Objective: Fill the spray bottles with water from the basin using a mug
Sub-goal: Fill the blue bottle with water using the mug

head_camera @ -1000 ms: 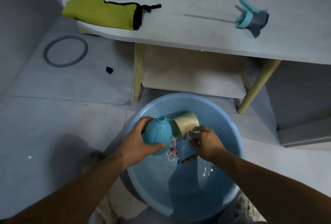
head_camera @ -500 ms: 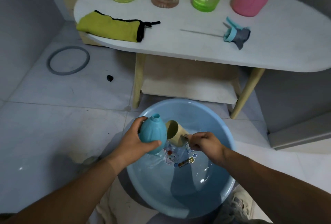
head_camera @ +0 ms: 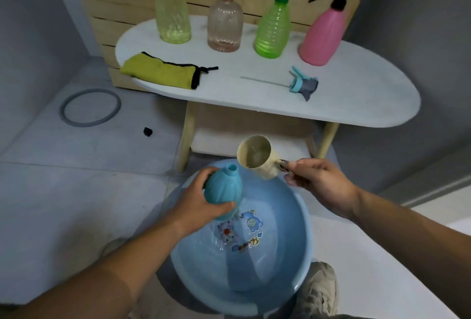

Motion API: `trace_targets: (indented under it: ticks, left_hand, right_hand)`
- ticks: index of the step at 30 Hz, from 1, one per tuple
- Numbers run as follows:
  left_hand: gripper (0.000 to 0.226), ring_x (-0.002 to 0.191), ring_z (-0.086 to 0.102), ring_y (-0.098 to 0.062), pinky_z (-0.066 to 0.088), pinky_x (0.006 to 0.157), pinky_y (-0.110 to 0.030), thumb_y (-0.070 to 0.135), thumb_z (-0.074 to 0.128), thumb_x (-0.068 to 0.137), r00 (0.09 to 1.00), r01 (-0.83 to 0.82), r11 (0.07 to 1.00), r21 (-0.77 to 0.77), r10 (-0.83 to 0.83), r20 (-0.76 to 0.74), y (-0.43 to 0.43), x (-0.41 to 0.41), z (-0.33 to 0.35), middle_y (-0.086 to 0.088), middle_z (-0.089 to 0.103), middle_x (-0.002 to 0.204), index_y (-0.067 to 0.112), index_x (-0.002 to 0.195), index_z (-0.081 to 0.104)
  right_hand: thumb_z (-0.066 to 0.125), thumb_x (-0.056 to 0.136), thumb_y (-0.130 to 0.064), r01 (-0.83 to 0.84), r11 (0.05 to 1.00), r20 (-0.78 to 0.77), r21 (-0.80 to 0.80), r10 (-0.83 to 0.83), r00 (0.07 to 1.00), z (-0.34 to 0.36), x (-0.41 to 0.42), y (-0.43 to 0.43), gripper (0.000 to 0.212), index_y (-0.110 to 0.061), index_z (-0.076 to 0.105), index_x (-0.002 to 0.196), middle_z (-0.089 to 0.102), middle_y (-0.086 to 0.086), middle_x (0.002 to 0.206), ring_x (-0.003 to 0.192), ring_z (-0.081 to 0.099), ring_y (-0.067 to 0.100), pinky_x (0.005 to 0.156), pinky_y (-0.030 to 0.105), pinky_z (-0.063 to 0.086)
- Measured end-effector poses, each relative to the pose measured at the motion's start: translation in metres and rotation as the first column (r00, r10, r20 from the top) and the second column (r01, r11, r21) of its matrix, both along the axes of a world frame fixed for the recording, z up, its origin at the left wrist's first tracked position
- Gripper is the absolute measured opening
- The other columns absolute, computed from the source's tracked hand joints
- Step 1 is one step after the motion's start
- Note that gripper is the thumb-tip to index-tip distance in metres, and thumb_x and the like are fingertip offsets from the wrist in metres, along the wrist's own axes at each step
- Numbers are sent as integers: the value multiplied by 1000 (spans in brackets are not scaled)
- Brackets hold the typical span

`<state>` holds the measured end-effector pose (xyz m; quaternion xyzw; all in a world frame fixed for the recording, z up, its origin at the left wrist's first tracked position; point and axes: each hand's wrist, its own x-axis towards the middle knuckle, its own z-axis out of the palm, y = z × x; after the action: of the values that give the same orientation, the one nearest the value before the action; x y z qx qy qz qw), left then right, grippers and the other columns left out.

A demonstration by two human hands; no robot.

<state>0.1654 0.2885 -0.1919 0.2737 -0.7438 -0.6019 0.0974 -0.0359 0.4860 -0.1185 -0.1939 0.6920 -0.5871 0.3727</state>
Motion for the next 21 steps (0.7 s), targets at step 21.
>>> trace_targets:
  ticks: [21]
  left_hand:
    - [80, 115, 56, 1, 53, 83, -18, 23, 94, 70, 998, 55, 998, 6, -55, -40, 8, -9, 16, 19, 56, 128, 42, 133, 48]
  right_hand:
    - [69, 89, -13, -32, 999, -368, 16, 35, 929, 76, 15, 14, 18, -18, 79, 76, 75, -6, 106, 99, 69, 5, 82, 10, 48]
